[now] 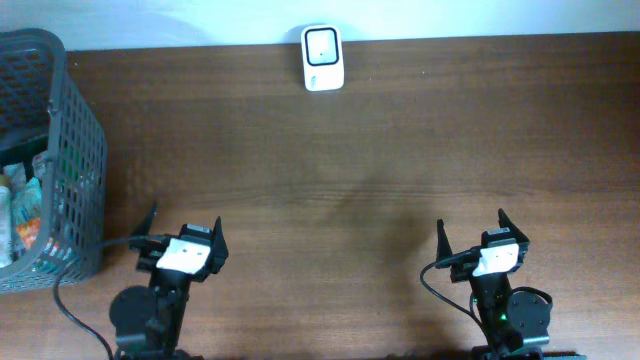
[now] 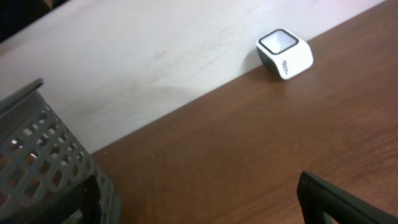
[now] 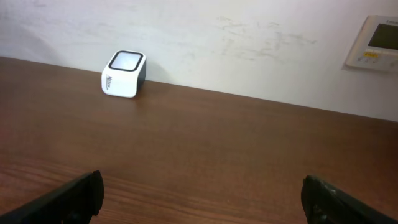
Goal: Scan the item barcode
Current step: 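Move the left gripper over the grey basket and reach inside, then grasp the small orange box and place it on the table center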
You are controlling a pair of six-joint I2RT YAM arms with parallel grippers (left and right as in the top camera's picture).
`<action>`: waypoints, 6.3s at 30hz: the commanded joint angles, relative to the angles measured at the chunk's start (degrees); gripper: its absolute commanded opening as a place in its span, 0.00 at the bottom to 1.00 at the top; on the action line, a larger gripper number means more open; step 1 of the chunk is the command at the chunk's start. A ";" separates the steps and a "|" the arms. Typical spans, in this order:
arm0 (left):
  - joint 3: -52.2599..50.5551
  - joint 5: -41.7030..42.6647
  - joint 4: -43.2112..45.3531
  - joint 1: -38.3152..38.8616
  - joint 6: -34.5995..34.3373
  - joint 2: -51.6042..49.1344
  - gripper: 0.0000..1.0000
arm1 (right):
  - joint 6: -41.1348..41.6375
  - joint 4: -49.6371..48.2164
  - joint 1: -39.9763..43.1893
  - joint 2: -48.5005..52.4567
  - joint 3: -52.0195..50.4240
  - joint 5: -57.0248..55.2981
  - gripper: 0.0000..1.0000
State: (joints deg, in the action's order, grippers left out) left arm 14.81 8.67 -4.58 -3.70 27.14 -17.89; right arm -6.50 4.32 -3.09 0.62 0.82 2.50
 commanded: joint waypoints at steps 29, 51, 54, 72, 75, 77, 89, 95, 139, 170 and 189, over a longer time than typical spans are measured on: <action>16.61 8.41 -7.10 0.17 -0.96 -12.90 0.99 | -0.33 0.00 0.11 -0.42 -0.50 0.28 0.98; 36.13 23.15 -30.25 0.20 -0.94 -35.60 0.99 | -0.33 0.00 0.13 -0.42 -0.50 0.28 0.98; 36.13 28.63 -30.62 0.20 -0.94 -35.60 0.99 | -0.33 0.00 0.11 -0.42 -0.50 0.28 0.98; 46.05 10.05 -35.85 0.24 -18.84 -41.68 0.99 | -0.33 0.02 0.11 -0.42 -0.50 0.28 0.98; 51.39 8.59 -41.09 0.24 -18.95 -45.55 0.99 | -0.33 0.00 0.11 -0.42 -0.50 0.28 0.99; 52.43 9.60 -41.97 0.24 -18.88 -46.16 0.99 | -0.35 0.00 0.11 -0.42 -0.50 0.28 0.98; 62.75 2.73 -41.31 0.20 -27.61 -50.25 0.98 | -0.33 0.02 0.11 -0.42 -0.50 0.28 0.98; 81.15 -23.12 -51.19 -5.07 -39.39 -55.01 0.99 | -0.33 0.00 0.11 -0.42 -0.50 0.28 0.98; 80.85 -17.51 -56.28 -40.24 -33.88 -99.54 0.05 | -0.33 0.02 0.11 -0.42 -0.50 0.28 0.98; 96.35 -9.88 -57.22 -14.38 -34.80 -64.41 0.00 | -0.33 0.00 0.11 -0.42 -0.50 0.28 0.98; 65.64 -6.86 -38.64 22.32 -51.98 -90.86 0.00 | -0.33 0.00 0.11 -0.42 -0.50 0.28 0.98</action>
State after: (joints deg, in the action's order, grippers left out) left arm 80.99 1.39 -44.88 17.47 -23.64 -105.21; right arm -6.48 4.32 -3.09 0.62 0.82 2.50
